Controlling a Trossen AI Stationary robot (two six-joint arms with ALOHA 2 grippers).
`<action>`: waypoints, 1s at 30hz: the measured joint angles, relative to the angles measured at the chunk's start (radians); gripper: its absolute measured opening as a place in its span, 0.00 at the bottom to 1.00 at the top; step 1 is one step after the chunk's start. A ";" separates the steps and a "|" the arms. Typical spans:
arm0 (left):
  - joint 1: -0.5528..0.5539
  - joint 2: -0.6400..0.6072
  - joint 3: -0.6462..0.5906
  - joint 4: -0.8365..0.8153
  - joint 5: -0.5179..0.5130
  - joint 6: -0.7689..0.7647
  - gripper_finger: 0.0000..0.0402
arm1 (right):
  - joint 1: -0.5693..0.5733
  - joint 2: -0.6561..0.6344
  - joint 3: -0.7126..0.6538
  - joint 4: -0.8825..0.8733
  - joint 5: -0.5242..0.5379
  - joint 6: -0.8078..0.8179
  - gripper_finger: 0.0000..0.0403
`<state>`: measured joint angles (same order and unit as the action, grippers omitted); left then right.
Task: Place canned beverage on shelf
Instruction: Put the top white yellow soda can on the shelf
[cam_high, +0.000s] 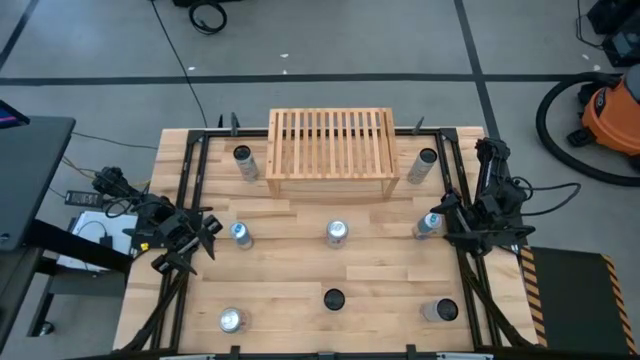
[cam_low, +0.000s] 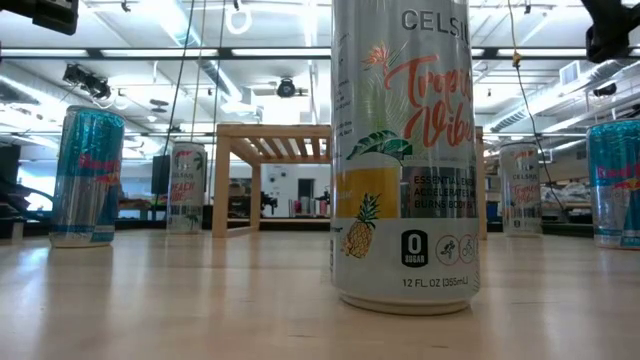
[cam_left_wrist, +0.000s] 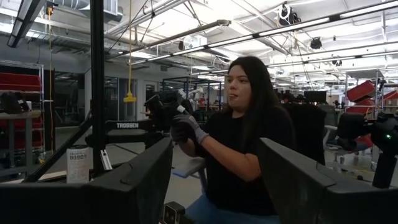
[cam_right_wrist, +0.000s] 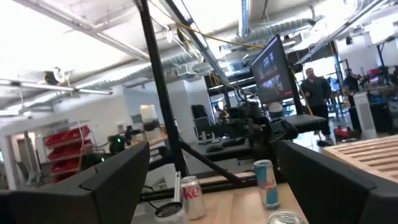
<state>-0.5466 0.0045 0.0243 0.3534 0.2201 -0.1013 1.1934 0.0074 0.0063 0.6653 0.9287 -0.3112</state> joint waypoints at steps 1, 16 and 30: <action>0.000 0.000 0.000 0.000 0.000 0.000 0.60 | 0.000 0.000 0.000 0.000 -0.002 0.007 0.91; 0.000 0.000 0.000 0.000 0.000 0.000 0.60 | 0.005 0.000 0.098 0.059 0.370 -0.299 0.90; 0.000 0.000 0.000 0.000 0.000 0.000 0.60 | 0.027 0.000 0.263 0.058 0.641 -0.613 0.90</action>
<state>-0.5466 0.0045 0.0243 0.3537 0.2200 -0.1013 1.2205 0.0071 0.2694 0.7236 1.5700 -0.9237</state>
